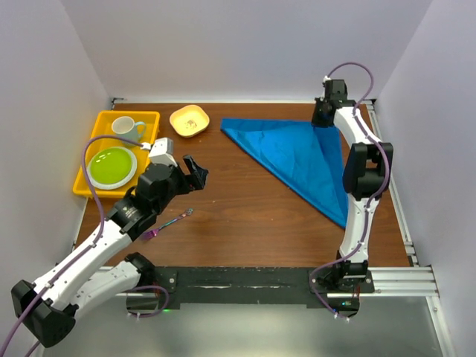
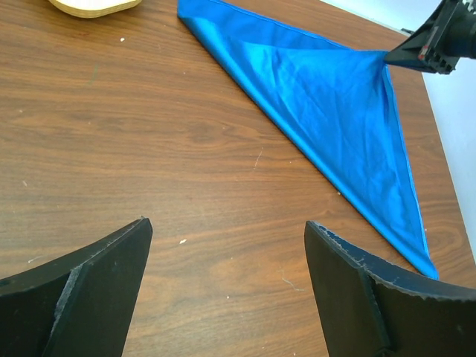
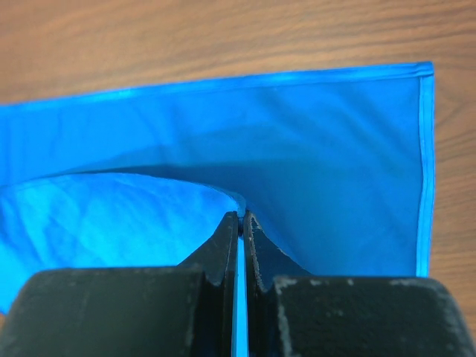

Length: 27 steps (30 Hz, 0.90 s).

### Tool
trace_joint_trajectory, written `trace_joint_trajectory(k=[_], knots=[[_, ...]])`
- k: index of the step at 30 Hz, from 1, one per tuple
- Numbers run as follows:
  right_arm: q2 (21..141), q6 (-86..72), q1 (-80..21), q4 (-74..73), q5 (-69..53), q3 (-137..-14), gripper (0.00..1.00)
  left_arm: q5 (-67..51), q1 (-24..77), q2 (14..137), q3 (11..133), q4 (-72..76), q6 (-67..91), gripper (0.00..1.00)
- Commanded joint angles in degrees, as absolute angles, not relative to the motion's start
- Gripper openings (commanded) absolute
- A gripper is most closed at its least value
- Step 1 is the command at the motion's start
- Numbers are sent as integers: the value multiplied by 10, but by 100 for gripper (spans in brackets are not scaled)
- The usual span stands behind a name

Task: Fold the napkin, place the utensils inside, and roll it up
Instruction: Fold the napkin

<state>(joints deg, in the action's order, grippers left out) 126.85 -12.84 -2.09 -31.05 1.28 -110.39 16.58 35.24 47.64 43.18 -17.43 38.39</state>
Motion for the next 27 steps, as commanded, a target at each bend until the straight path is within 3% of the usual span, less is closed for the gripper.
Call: trace_joint_trajectory(k=[1,27], knots=[[1274,-187,-1,-275,-18,-1128,0,160,348,485,427,-141,372,89],[1324,-268,71,-221,-39,-1145,0,138,337,515,427,-127,373,89]])
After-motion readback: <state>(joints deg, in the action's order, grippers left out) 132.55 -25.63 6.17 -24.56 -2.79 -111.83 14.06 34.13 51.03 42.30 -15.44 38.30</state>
